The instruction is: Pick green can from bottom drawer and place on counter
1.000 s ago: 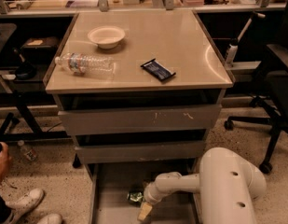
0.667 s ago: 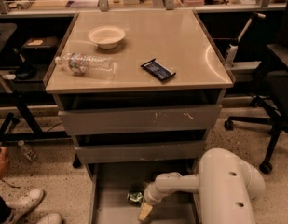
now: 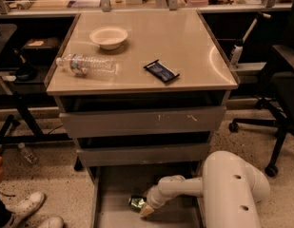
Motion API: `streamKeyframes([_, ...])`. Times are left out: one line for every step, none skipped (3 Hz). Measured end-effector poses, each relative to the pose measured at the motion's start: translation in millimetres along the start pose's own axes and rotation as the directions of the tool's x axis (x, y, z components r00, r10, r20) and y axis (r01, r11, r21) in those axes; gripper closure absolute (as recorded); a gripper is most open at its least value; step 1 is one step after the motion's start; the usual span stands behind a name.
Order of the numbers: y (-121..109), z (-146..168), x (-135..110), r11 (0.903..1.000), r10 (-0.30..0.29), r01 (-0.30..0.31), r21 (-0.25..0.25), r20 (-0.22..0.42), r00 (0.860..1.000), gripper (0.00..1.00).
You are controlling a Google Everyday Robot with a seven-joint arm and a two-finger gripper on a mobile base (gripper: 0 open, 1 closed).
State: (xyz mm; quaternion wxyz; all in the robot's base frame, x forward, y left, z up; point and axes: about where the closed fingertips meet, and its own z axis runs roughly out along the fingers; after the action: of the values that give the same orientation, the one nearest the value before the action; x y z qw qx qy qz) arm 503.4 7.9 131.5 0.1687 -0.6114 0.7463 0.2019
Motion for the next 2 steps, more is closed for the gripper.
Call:
streamKeyframes([0.0, 0.0, 0.0, 1.0, 0.0, 0.0, 0.0, 0.0, 1.0, 0.66])
streamKeyframes([0.1, -0.1, -0.1, 1.0, 0.0, 0.0, 0.0, 0.0, 1.0, 0.89])
